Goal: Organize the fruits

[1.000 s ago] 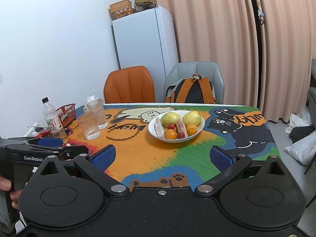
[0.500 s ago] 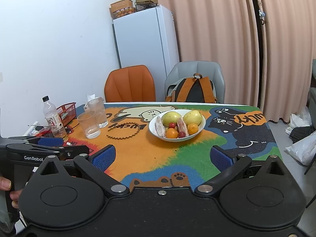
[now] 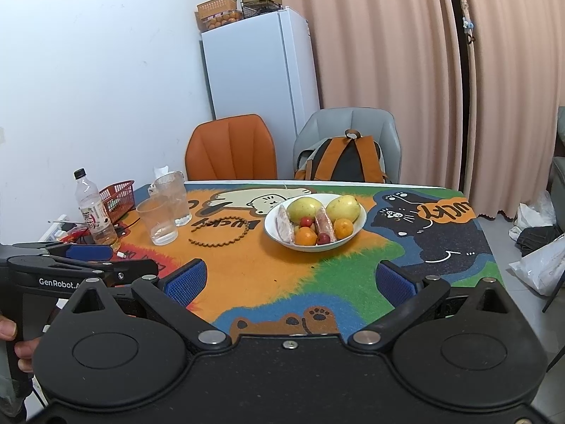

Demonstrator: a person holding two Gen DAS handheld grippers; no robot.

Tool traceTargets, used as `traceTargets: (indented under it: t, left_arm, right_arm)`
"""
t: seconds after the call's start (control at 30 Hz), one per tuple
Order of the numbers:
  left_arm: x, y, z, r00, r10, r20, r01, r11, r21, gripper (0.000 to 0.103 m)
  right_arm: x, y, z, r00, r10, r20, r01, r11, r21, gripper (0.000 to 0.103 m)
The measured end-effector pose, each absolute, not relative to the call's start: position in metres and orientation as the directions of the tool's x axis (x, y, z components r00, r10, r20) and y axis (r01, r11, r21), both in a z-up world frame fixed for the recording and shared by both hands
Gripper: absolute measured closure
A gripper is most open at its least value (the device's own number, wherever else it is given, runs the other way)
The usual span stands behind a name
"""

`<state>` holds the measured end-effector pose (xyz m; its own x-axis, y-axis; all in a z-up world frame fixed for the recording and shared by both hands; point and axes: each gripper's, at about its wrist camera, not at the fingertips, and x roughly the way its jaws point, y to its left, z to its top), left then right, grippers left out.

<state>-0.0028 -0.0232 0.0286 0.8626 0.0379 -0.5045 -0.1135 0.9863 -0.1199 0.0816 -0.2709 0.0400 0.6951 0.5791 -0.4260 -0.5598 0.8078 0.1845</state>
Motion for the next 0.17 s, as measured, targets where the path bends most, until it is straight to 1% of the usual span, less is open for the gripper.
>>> traceTargets:
  t: [0.17]
  left_arm:
    - [-0.0031,-0.0255,0.0280,0.865,0.035,-0.501,-0.109,0.987,-0.118,0.000]
  right_arm:
    - [0.0813,-0.2712,0.0400,0.695,0.580,-0.425,-0.562,0.807,0.182,0.000]
